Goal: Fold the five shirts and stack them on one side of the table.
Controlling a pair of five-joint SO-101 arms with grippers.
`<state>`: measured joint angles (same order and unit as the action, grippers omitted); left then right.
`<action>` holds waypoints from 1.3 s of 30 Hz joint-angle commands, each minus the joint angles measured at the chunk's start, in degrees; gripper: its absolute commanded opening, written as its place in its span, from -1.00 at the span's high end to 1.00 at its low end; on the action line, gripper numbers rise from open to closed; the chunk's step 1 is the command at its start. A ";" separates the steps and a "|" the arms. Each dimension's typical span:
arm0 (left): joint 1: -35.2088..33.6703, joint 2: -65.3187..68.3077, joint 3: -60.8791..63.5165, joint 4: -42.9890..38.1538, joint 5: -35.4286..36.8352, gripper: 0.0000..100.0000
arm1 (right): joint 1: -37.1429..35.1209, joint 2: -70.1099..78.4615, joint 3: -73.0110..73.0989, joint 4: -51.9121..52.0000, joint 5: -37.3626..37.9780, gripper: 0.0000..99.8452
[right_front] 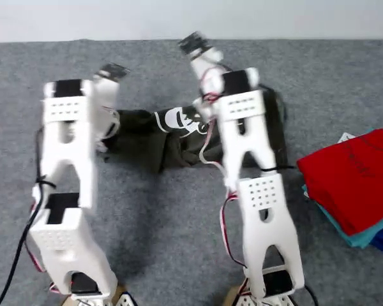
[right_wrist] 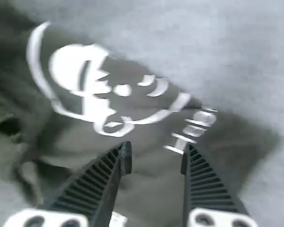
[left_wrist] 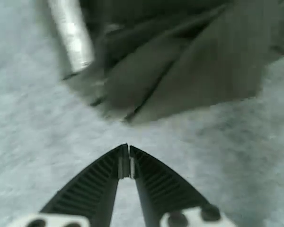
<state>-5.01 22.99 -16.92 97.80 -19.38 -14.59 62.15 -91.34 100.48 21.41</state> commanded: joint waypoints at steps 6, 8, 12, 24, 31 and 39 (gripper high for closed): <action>6.77 -3.34 1.54 -0.26 -0.09 0.98 | 1.80 -6.46 -0.70 2.51 -0.53 0.63; 8.35 -3.34 3.03 0.00 -1.14 0.98 | 3.30 -8.13 -0.62 2.51 -0.53 0.63; 10.73 -3.43 7.43 0.70 -5.71 0.98 | 7.43 -12.88 -0.18 2.51 -0.53 0.63; 11.96 -3.25 16.75 -11.69 -7.30 0.73 | 19.47 -31.16 20.84 2.59 -0.53 0.63; 14.24 -3.25 23.69 -21.80 -5.63 0.74 | 22.11 -40.92 36.66 2.42 -0.53 0.63; 14.15 -3.87 26.24 -26.29 -2.81 0.98 | 24.13 -46.02 43.52 2.42 -0.35 0.63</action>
<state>9.14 22.90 9.27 73.01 -22.90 8.79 20.40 -48.18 100.66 21.32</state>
